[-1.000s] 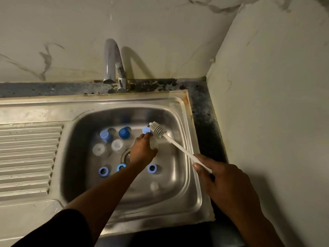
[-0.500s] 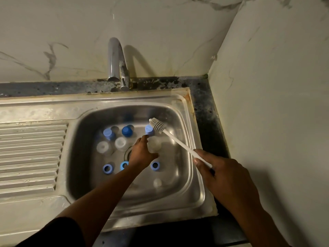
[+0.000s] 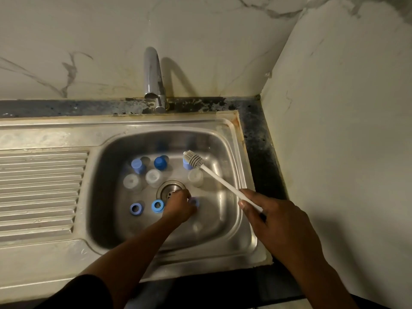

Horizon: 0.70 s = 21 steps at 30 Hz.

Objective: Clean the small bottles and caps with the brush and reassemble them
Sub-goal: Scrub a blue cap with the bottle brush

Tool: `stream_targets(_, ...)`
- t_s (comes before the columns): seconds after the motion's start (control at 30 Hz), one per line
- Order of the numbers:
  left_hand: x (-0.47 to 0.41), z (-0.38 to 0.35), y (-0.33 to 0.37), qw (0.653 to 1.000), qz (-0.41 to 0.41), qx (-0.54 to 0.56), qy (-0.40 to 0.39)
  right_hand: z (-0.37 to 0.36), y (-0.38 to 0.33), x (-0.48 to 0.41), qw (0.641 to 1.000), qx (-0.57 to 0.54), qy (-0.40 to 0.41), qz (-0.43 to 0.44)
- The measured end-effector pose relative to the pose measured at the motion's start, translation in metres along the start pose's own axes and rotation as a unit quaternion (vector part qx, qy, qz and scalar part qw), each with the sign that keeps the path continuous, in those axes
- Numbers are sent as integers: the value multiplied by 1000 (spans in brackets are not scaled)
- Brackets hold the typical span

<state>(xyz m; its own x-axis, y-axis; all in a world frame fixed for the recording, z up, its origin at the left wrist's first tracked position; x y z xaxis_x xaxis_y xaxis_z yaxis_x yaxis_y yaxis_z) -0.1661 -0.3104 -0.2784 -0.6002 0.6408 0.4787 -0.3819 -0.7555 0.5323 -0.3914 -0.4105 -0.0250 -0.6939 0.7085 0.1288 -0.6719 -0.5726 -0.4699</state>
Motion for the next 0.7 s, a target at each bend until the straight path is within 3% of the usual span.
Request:
stream_targets(0.17,29,57,10,992,-24,103,75,1,-14,-1,1000,-12,9,15)
stream_targets(0.23,45,90,7,980,4,174,97,3,-22,-3,999,-23,10,22)
stream_targets(0.37,94,158,6,907,17,404,117,11,-42,-10,998,-22,14,53)
stream_targets(0.53,137,229,13,809,1,572,135,18,-69,-20,995,-19,8,98)
stream_targets(0.7,146,266,13,782,-14,609,130,29,-98,-33,986,5,28,162)
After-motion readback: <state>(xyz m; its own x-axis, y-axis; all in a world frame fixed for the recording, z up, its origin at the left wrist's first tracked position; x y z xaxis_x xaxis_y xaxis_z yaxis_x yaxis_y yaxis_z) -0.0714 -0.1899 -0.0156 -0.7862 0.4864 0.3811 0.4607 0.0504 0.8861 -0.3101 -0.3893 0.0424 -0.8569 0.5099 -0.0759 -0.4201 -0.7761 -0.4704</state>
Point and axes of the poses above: each hand's wrist, its own x-axis away from the middle knuckle, its own z-axis out of the back of the hand, y = z × x, the point moved 5 cm from there along -x, towards the middle knuckle, and after that the axes turned 3 degrees about y, right-handed, at the moved point
